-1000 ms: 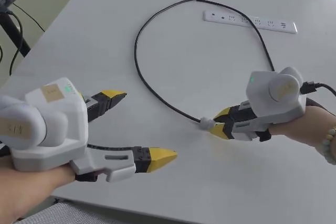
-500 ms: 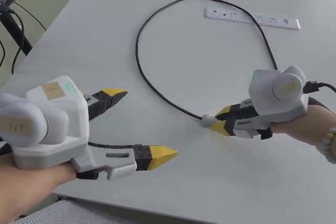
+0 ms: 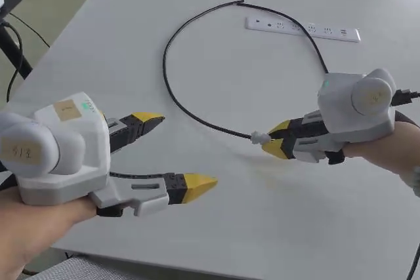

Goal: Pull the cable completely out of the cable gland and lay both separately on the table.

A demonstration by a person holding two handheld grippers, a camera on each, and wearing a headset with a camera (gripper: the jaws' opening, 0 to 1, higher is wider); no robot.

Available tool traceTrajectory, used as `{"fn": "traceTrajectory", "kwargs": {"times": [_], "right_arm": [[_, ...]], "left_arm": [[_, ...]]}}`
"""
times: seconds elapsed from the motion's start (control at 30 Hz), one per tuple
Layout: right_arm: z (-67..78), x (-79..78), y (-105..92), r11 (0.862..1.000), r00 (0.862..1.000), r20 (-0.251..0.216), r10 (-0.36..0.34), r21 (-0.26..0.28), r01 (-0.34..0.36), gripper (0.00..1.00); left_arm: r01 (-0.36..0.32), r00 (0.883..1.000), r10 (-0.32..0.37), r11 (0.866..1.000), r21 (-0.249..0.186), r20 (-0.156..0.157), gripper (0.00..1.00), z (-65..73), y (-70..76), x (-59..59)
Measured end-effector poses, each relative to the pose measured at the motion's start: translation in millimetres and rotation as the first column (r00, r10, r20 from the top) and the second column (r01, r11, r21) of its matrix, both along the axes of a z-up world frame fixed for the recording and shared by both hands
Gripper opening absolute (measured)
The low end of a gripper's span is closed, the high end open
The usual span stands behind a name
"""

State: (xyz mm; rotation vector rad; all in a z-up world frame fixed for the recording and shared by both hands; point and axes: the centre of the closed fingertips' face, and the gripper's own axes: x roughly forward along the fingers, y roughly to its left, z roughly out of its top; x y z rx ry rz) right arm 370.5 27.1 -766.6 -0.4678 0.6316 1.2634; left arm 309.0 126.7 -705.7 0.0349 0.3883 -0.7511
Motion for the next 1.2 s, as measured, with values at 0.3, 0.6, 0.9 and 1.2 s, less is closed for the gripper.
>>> {"fn": "traceTrajectory", "kwargs": {"times": [0.3,0.6,0.9,1.2], "right_arm": [[45.6,-4.5,-3.0,0.999,0.998,0.057,-0.024,0.049,0.021,0.08],[66.1,-18.9,1.1,0.998,0.997,0.080,-0.011,0.067,0.005,0.08],[84.2,-31.6,7.5,0.994,0.998,0.055,0.007,0.112,-0.013,0.08],[110.0,-37.8,8.7,0.986,0.999,0.027,0.018,0.164,-0.022,0.08]], "left_arm": [[0.046,0.998,-0.046,0.999,-0.002,0.050,0.61,18.9,-8.8,6.9],[0.095,0.994,-0.096,0.995,0.025,0.046,0.64,17.5,-19.1,8.9],[0.301,0.936,-0.297,0.954,0.009,0.190,0.62,48.6,-58.4,22.1],[0.451,0.866,-0.436,0.892,-0.007,0.245,0.51,68.5,-76.5,35.0]]}}
